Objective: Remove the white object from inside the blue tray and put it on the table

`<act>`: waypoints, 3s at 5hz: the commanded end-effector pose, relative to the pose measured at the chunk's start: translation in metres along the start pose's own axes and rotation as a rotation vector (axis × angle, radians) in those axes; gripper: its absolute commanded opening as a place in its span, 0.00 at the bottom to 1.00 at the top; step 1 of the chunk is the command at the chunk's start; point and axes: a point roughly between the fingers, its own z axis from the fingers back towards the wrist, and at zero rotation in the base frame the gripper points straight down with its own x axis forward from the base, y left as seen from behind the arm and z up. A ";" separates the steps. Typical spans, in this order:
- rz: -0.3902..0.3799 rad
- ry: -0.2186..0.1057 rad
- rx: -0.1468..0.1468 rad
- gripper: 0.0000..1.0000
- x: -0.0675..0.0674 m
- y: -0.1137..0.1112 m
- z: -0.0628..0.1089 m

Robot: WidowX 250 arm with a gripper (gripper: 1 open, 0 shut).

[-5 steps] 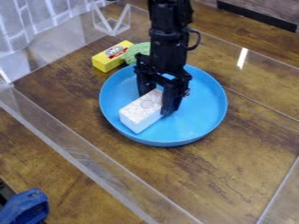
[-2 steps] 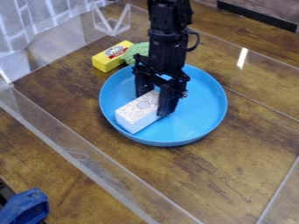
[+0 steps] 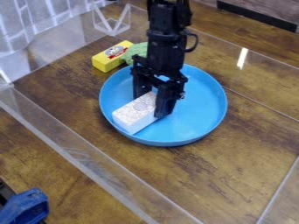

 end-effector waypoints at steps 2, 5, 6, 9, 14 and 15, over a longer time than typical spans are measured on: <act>-0.005 -0.084 0.026 0.00 -0.002 0.005 0.041; -0.028 -0.084 0.030 0.00 -0.005 0.005 0.051; -0.037 -0.085 0.032 0.00 -0.006 0.005 0.054; -0.067 -0.088 0.043 0.00 -0.007 0.006 0.064; -0.124 -0.084 0.116 0.00 0.007 0.015 0.109; -0.158 -0.070 0.106 0.00 0.004 -0.001 0.105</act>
